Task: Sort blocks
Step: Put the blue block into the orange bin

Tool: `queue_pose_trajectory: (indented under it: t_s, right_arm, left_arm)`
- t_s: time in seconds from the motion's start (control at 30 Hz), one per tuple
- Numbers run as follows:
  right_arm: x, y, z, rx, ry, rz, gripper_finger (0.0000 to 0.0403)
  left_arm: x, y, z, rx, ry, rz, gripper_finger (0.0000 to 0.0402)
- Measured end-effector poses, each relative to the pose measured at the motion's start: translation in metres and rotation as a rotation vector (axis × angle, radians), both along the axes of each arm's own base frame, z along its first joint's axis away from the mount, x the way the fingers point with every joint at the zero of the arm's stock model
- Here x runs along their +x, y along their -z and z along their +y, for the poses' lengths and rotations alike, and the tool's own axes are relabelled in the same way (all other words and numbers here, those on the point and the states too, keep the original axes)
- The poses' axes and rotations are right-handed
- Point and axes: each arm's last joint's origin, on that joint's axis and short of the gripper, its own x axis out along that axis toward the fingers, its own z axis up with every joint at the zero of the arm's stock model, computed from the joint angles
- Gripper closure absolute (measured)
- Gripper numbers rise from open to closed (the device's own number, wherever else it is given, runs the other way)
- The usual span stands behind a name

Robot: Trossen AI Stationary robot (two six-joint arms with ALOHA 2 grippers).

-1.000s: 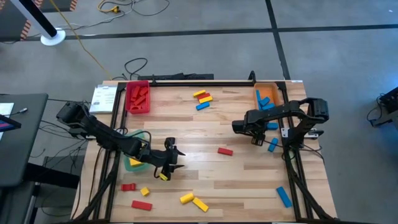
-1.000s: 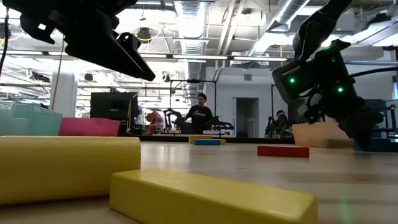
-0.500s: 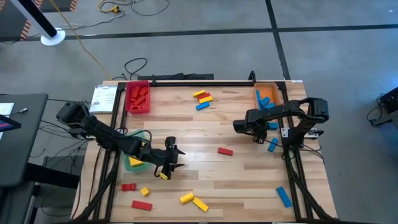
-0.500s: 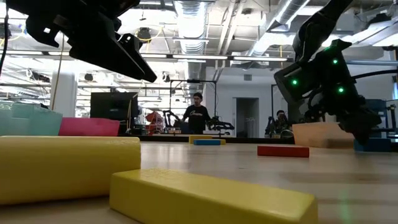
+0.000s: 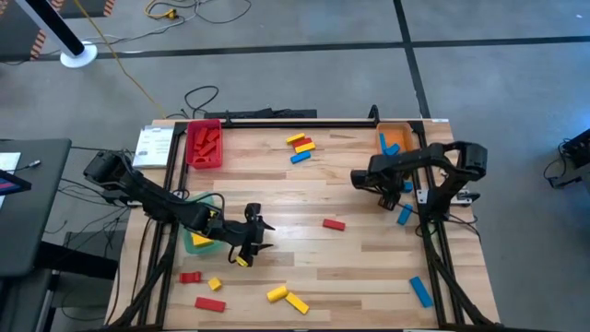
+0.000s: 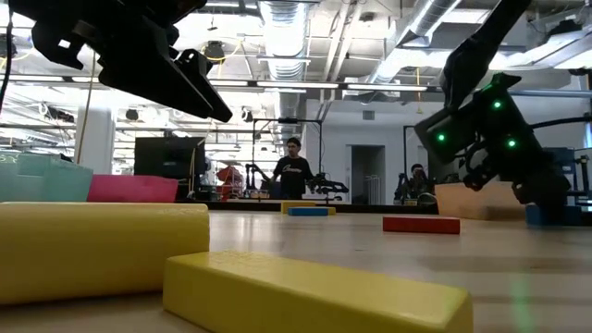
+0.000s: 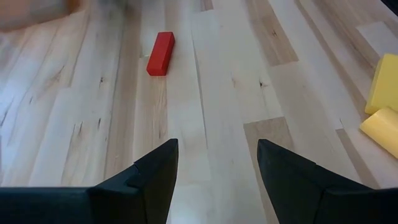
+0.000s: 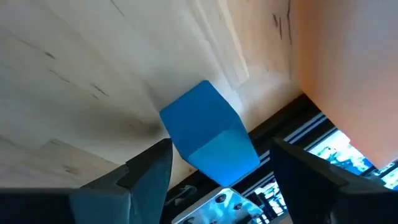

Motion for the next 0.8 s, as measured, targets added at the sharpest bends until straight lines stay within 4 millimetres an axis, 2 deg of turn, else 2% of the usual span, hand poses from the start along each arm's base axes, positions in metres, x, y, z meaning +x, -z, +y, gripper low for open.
queue_pose_trajectory:
  t_s: [0.17,0.33,0.43,0.67,0.8]
  right_arm:
    - [-0.001,0.003,-0.004,0.072,0.026,-0.033,0.0117]
    - [0.001,0.003,0.001,0.082,0.007,-0.038,0.0128]
    - [0.004,0.005,0.004,0.100,-0.003,-0.064,0.0161]
    - [0.007,0.004,0.012,0.120,-0.018,-0.071,0.0287]
    - [0.013,0.001,0.018,0.153,-0.003,-0.104,0.0301]
  left_arm:
    - [0.000,0.000,0.000,0.000,0.000,0.000,0.0187]
    - [0.000,0.000,0.000,-0.003,0.003,0.001,0.0187]
    - [0.000,0.000,0.000,-0.006,0.007,0.002,0.0187]
    - [0.000,0.000,0.000,-0.003,0.011,0.003,0.0187]
    - [0.000,0.000,-0.001,0.007,0.021,0.003,0.0187]
